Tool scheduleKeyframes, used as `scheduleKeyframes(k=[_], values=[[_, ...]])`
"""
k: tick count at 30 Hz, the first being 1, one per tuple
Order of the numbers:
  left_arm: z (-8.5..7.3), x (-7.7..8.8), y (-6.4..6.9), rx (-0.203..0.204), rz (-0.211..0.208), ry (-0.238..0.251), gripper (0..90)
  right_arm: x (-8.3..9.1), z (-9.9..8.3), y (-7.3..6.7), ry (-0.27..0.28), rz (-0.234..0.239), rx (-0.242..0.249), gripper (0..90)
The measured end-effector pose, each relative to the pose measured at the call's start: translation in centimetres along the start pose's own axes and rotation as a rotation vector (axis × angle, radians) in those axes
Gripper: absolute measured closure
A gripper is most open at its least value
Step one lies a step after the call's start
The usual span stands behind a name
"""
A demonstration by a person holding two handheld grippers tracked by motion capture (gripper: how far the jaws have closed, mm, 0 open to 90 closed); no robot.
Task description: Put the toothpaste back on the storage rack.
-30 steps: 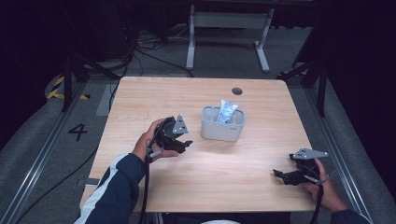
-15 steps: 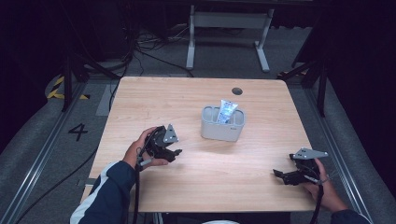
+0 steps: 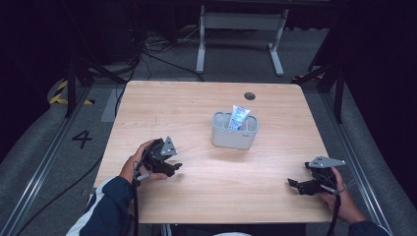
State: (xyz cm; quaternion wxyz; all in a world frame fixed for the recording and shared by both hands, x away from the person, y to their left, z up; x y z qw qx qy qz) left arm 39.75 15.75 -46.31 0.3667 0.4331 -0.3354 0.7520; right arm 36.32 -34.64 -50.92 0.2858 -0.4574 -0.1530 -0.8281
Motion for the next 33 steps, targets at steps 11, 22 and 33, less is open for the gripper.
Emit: scheduleKeyframes(k=[11, 22, 33], values=[[-2.0, -0.3, 0.2, 0.001, 0.026, -0.031, 27.3, 0.0, 0.0, 0.0, 0.000, 0.000, -0.001, 0.2], [-4.6, 0.2, 0.3, 0.070, -0.006, 0.024, 23.8, 0.0, 0.0, 0.0, 0.000, 0.000, -0.001, 0.2], [-6.9, -0.3, 0.7, 0.134, -0.030, 0.030, 19.9, 0.0, 0.1, 0.1, -0.002, 0.006, 0.009, 0.1]])
Point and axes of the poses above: each handheld gripper's, and its own axes: x roughly backward along the jaws, z roughly out of its top, y roughly to its right, the point moved 3 cm from there along -x, roughly forward along the jaws, and after that the axes turned 13 degrees about -y, right-handed, at the moved point
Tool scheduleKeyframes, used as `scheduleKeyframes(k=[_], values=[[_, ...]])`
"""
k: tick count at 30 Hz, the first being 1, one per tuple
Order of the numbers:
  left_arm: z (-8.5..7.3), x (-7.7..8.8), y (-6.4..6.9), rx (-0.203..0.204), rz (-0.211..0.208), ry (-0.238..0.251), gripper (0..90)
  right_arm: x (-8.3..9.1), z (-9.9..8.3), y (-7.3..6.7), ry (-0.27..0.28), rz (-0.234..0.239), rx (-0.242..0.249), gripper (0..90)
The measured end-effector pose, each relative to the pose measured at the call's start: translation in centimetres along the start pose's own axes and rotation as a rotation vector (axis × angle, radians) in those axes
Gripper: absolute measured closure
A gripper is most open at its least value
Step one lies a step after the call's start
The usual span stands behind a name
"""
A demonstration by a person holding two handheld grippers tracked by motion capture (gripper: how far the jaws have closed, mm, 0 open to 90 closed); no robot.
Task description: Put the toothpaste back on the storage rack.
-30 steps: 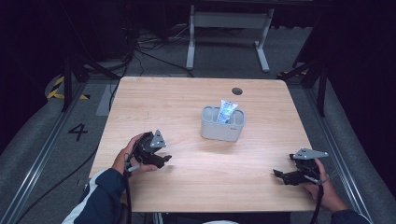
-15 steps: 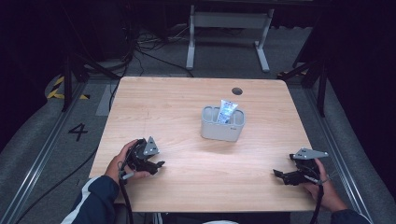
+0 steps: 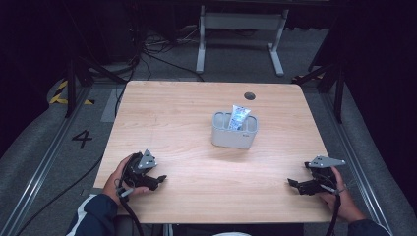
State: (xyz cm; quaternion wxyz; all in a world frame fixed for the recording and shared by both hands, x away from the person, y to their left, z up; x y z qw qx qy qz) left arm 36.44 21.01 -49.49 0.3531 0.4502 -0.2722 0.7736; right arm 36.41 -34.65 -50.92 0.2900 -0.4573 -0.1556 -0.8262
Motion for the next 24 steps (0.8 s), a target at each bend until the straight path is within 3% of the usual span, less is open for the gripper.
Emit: scheduleKeyframes(k=[2, 3, 6, 8, 12, 24], values=[[-0.4, -0.1, 0.0, 0.017, -0.023, 0.013, 18.4, 0.0, 0.0, 0.0, 0.000, 0.001, 0.003, 0.1], [-0.6, -0.1, -0.1, 0.056, -0.037, 0.020, 17.6, 0.0, 0.0, 0.0, 0.000, 0.001, 0.003, 0.1], [-1.2, -0.3, -0.3, 0.124, -0.066, 0.043, 15.0, 0.0, 0.0, 0.0, 0.000, 0.001, 0.003, 0.1], [-1.5, -0.3, -0.3, 0.132, -0.056, 0.065, 14.6, 0.0, 0.0, 0.0, 0.000, 0.001, 0.003, 0.1], [-1.6, -0.3, -0.2, 0.152, -0.051, 0.065, 14.6, 0.0, 0.0, 0.0, 0.001, 0.001, 0.004, 0.1], [-1.7, -0.2, -0.4, 0.160, -0.035, 0.061, 14.6, 0.0, 0.1, 0.0, 0.001, 0.003, 0.007, 0.1]])
Point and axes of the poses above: each handheld gripper's, and its own axes: x roughly backward along the jaws, z roughly out of its top, y roughly to its right, the point moved 3 cm from there along -x, roughly forward along the jaws, and after that the axes turned 13 degrees about -y, right-handed, at the moved point
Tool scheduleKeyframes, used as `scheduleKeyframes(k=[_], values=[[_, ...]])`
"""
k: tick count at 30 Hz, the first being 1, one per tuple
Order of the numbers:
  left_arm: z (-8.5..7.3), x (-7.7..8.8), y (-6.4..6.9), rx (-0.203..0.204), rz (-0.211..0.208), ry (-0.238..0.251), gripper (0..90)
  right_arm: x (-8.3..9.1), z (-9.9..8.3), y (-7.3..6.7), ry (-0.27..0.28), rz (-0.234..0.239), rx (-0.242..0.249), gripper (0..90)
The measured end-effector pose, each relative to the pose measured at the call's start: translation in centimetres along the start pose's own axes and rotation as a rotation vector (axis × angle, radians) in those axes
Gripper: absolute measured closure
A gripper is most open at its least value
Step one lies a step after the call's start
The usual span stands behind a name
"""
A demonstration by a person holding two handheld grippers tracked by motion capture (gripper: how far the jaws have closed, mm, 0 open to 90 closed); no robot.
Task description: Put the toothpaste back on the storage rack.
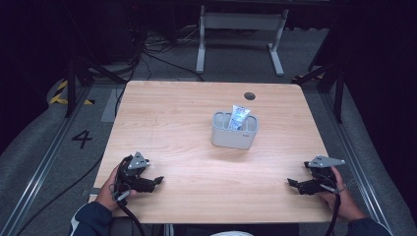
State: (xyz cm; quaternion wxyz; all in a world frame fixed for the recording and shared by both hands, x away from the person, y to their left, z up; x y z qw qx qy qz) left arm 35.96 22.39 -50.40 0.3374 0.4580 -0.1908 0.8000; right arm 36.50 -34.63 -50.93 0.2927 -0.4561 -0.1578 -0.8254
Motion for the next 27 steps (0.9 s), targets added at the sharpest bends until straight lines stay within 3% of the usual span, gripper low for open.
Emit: scheduleKeyframes(k=[27], values=[[-0.03, -0.02, -0.08, 0.012, 0.004, 0.001, 14.4, -0.02, 0.03, -0.01, 0.000, 0.001, 0.000, 0.1]])
Point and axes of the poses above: each handheld gripper's, and its own axes: x roughly backward along the jaws, z roughly out of its top, y roughly to its right, the point moved 3 cm from there along -x, roughly forward along the jaws, and after that the axes turned 13 degrees about -y, right-handed, at the moved point
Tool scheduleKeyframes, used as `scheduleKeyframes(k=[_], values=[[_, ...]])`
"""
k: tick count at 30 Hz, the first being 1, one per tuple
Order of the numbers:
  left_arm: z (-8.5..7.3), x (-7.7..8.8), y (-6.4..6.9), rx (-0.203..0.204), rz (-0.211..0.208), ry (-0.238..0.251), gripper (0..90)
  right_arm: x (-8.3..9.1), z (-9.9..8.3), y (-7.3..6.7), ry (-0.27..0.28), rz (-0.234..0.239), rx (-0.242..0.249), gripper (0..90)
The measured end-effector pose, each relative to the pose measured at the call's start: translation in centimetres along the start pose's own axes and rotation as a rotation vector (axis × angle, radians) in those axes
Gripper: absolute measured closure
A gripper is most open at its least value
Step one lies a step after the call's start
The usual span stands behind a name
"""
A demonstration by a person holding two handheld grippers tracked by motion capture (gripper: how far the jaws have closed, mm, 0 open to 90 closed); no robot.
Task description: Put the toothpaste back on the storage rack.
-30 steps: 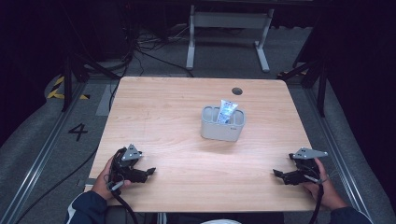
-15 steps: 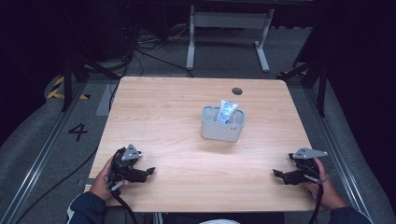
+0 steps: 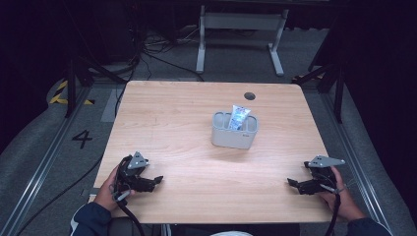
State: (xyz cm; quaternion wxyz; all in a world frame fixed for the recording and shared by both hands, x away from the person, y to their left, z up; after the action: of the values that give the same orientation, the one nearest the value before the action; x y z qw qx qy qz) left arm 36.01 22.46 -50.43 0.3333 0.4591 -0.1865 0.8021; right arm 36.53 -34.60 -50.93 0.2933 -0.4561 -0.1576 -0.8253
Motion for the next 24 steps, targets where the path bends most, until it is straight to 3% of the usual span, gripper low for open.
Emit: scheduleKeyframes(k=[24], values=[[-0.01, 0.01, 0.01, 0.005, -0.001, 0.001, 14.4, 0.00, 0.00, 0.00, 0.000, 0.000, 0.000, 0.1]])
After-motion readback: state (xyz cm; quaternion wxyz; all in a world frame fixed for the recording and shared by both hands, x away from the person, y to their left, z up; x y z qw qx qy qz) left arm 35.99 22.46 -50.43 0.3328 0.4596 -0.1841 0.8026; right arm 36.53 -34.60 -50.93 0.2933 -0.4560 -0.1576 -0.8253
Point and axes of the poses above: each handheld gripper's, and its own axes: x roughly backward along the jaws, z roughly out of its top, y roughly to its right, the point moved 3 cm from there along -x, roughly forward along the jaws, and after that the axes turned 13 degrees about -y, right-handed, at the moved point
